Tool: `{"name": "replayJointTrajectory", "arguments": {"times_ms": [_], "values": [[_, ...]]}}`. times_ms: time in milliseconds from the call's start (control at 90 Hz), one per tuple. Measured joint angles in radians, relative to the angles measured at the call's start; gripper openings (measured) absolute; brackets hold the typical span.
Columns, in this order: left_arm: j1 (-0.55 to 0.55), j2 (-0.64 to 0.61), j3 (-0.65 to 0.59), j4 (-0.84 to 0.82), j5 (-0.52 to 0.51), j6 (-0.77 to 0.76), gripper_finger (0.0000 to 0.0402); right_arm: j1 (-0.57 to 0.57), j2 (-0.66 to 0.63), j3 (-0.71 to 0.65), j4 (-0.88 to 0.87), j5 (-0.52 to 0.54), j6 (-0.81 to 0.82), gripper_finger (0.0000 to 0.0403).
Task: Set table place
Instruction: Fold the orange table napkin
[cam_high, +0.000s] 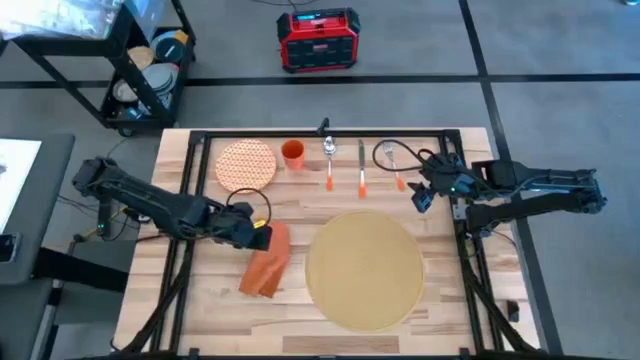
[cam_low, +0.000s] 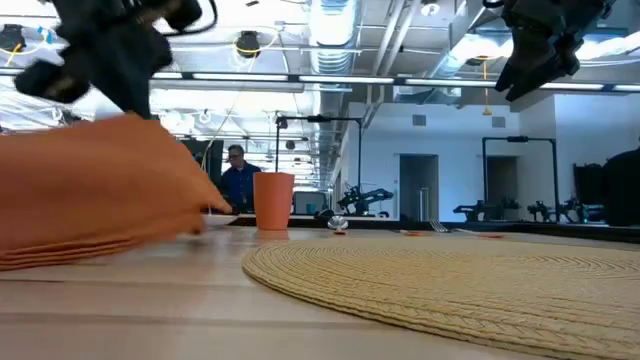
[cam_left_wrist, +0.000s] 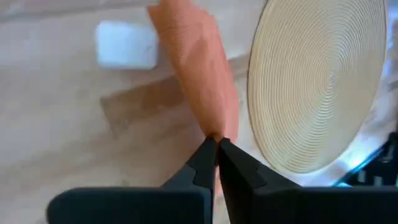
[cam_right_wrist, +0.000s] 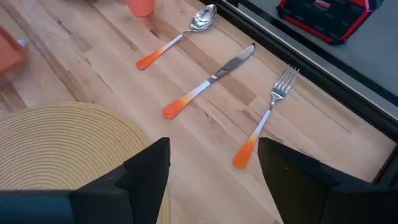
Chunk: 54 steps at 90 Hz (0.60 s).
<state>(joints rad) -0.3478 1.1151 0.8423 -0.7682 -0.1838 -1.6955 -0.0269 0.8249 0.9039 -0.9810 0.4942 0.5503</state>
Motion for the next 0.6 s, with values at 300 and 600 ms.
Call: {"name": "replayJointTrajectory", "arguments": {"times_ms": [300, 600], "values": [[-0.016, 0.019, 0.016, 0.171, -0.026, -0.065, 0.0, 0.0, 0.0, 0.0, 0.0, 0.0, 0.001, 0.0233], [0.0, 0.069, 0.015, 0.669, -0.114, 0.045, 0.0, 0.0, 0.0, 0.0, -0.006, -0.009, 0.002, 0.0233]]}}
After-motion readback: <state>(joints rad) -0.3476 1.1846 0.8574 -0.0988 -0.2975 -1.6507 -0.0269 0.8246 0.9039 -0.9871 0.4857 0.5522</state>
